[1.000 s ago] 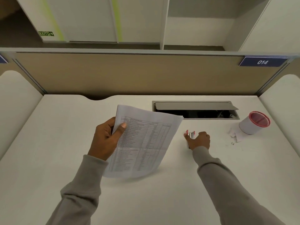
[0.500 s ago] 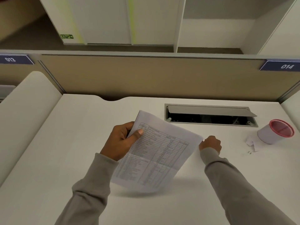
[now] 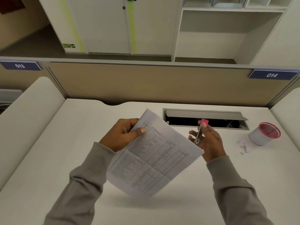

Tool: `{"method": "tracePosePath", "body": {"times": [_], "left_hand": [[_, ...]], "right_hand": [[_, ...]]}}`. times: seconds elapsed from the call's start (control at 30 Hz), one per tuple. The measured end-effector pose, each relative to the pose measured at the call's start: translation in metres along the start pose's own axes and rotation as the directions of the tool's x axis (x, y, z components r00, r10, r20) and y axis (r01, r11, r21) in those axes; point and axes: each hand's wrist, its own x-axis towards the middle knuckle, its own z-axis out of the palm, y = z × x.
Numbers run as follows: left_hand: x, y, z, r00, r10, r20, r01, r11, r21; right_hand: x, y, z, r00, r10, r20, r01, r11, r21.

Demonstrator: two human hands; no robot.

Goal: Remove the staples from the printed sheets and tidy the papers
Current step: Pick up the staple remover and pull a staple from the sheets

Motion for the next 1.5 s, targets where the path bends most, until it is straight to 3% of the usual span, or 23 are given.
{"method": "tracePosePath", "body": {"times": [0.07,0.17,0.3,0.6,0.73,0.87,1.07,1.33,1.5], "left_hand": [[-0.002,0.008,-0.003,0.999,0.023,0.028,-0.024,0.999,0.036],[-0.002,0.019,-0.006,0.995,0.059,0.081,-0.066,0.994,0.089],[-0.002,0.034,-0.01,0.986,0.071,0.153,-0.091,0.988,0.127],[0.0,0.062,-0.012,0.942,0.051,0.332,-0.15,0.948,0.279],[0.001,0.07,-0.013,0.931,-0.013,0.366,-0.135,0.917,0.376],[-0.002,0.078,-0.009,0.918,-0.052,0.393,-0.144,0.88,0.453],[-0.003,0.087,0.003,0.911,-0.057,0.408,-0.202,0.8,0.564],[-0.003,0.096,0.018,0.899,-0.121,0.42,-0.226,0.694,0.684],[-0.003,0.097,0.023,0.889,-0.144,0.434,-0.236,0.668,0.705]], "right_hand": [[-0.012,-0.022,0.014,0.994,-0.072,0.085,0.073,0.997,0.0],[-0.026,-0.046,0.029,0.953,-0.188,0.237,0.238,0.95,-0.202],[-0.042,-0.062,0.046,0.907,-0.186,0.377,0.341,0.85,-0.401],[-0.071,-0.062,0.076,0.881,0.054,0.47,0.127,0.93,-0.345],[-0.078,-0.057,0.076,0.842,-0.072,0.535,0.398,0.753,-0.524],[-0.09,-0.056,0.077,0.766,-0.191,0.614,0.575,0.629,-0.522],[-0.095,-0.061,0.074,0.745,-0.22,0.63,0.644,0.483,-0.593],[-0.092,-0.083,0.078,0.644,-0.126,0.755,0.764,0.154,-0.626],[-0.092,-0.087,0.082,0.617,-0.067,0.784,0.787,0.035,-0.616]]}}
